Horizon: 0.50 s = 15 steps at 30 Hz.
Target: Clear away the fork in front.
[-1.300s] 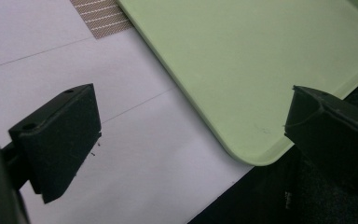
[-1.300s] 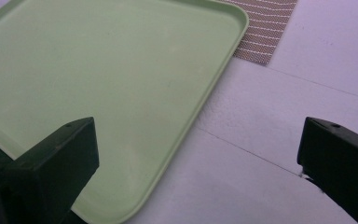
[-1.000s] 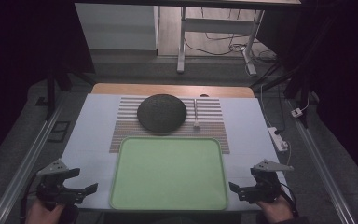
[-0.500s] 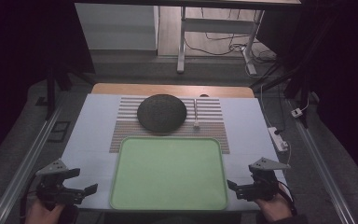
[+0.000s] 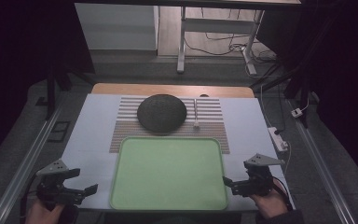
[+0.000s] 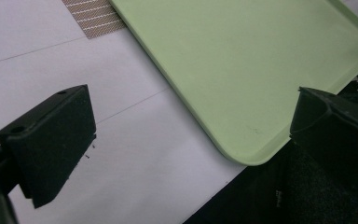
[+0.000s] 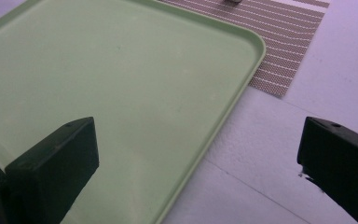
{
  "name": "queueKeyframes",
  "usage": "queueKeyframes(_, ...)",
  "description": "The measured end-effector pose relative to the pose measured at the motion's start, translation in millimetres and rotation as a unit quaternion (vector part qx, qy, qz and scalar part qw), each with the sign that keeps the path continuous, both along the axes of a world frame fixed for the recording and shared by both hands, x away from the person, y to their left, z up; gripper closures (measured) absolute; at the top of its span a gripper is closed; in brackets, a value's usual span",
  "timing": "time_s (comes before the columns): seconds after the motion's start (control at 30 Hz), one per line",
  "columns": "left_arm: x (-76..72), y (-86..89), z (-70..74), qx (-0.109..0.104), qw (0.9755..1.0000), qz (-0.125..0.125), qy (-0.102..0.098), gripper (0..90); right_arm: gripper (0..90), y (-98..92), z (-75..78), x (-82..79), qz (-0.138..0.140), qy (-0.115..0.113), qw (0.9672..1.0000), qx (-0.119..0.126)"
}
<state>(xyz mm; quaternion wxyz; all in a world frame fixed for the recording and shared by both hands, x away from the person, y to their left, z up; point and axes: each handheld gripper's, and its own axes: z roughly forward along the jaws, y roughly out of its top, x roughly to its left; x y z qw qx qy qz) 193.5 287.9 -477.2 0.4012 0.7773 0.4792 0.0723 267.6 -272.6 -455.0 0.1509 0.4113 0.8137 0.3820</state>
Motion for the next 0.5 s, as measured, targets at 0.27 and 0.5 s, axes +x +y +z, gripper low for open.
queueKeyframes(0.27,0.0,1.9,-0.2,-0.007,1.0000,0.007,0.001,0.0,0.0,6.2,1.2,8.8,-0.005,-0.010,0.9999,-0.005)
queueKeyframes(0.5,0.2,1.2,-0.2,-0.004,1.0000,0.005,0.001,0.0,0.0,10.9,-0.2,19.2,-0.002,-0.014,0.9998,-0.011)
